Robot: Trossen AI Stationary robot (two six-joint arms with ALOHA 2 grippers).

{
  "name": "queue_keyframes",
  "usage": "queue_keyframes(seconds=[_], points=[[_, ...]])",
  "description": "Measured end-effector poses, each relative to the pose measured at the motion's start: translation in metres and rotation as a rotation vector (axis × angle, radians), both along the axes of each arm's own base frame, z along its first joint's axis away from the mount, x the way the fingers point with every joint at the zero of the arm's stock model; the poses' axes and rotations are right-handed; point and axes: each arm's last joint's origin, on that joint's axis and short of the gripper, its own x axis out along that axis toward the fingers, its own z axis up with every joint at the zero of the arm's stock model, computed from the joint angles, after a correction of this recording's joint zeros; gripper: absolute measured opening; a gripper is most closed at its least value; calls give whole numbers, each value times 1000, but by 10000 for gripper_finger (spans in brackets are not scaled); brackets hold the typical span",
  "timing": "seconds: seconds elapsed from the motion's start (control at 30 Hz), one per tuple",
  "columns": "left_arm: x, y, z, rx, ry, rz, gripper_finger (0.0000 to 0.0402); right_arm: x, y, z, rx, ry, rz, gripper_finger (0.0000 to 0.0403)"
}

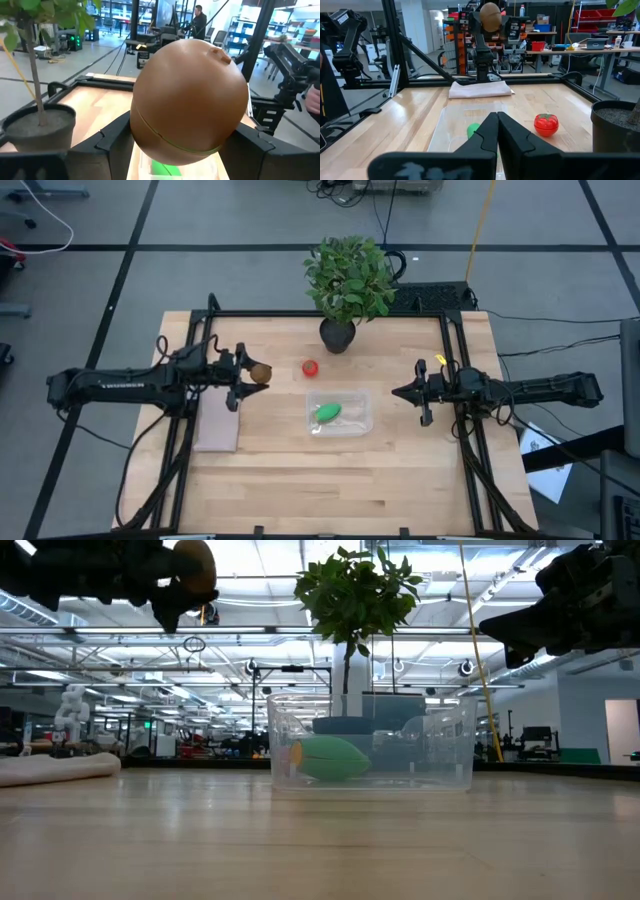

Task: Pick and placing Produce into tupperware
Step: Put the brown kiwi into the transparent bin

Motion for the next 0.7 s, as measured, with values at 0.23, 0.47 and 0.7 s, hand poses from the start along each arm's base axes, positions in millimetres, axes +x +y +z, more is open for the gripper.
queue_keyframes(seconds=[0.23,0.47,0.7], points=[[22,3,18,21,27,-52,241,0,0,1,1,-12,0,0],[52,7,37,44,72,-99,241,0,0,1,0,-15,0,0],[85,13,53,57,68,-170,241,0,0,1,-2,-15,0,0]])
